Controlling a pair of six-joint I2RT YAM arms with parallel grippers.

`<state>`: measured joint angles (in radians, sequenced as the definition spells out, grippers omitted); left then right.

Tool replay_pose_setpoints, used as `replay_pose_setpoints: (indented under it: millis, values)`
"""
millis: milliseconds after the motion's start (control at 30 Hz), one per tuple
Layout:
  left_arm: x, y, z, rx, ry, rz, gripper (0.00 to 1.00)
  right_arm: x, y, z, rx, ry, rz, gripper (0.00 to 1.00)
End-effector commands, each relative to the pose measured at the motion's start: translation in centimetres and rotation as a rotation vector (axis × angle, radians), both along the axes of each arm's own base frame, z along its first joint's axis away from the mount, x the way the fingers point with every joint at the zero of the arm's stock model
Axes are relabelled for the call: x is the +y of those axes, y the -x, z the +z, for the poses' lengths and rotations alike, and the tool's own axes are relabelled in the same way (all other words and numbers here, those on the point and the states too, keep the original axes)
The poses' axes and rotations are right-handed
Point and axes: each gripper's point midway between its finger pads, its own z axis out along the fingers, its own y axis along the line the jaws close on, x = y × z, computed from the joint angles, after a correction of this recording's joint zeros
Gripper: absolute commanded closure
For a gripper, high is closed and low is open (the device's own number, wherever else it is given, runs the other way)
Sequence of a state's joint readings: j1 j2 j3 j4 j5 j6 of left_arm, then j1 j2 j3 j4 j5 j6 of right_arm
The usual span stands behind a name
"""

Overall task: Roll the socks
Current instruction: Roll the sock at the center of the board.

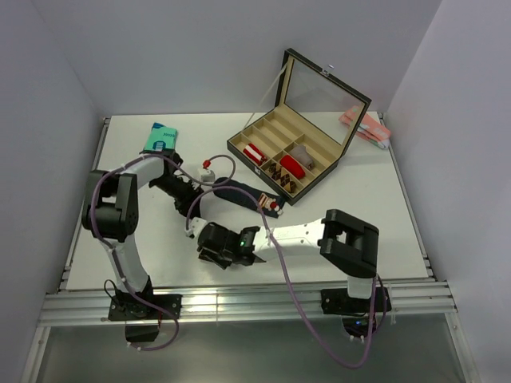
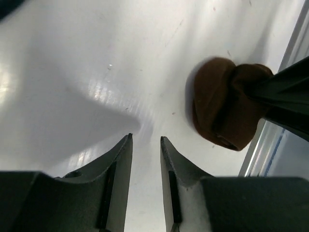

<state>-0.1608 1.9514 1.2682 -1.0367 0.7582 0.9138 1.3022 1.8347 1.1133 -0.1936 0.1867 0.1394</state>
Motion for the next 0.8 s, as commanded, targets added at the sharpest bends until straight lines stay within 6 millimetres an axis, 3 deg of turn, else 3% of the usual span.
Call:
replay_pose_setpoints:
  millis: [0, 133, 200, 367, 400, 467, 567, 767]
  values:
    - [0.0, -3.4, 1.9, -0.176, 0.009, 0.102, 0.66, -3.4, 2.9, -1.3, 0.271, 0.105, 0.038, 0.94]
    - [1.0, -5.8, 4.7, -0.305, 0.022, 0.243, 0.62, -4.0, 1.6, -0.5, 0.409, 0.070, -0.006, 0.93]
    - [1.4, -7.2, 5.8, -0.384, 0.042, 0.291, 0.59, -4.3, 1.8, -0.4, 0.481, 0.067, 0.001, 0.92]
    - [3.6, -9.6, 10.9, -0.515, 0.104, 0.474, 0.51, -4.2, 1.2, -0.1, 0.582, 0.061, -0.009, 0.91]
    - [3.4, -9.5, 11.6, -0.524, 0.126, 0.469, 0.49, -4.7, 1.0, -0.7, 0.614, 0.080, -0.025, 0.90]
    - [4.9, -9.6, 13.3, -0.576, 0.145, 0.499, 0.49, -4.4, 0.7, -0.6, 0.656, 0.069, -0.032, 0.90]
    - [4.7, -8.5, 14.7, -0.672, 0.159, 0.450, 0.45, -4.3, 0.2, -1.1, 0.760, 0.045, -0.057, 0.89]
    - [3.5, -4.3, 14.1, -0.856, 0.112, 0.269, 0.33, -4.9, -2.5, -2.1, 0.866, 0.031, -0.124, 0.89]
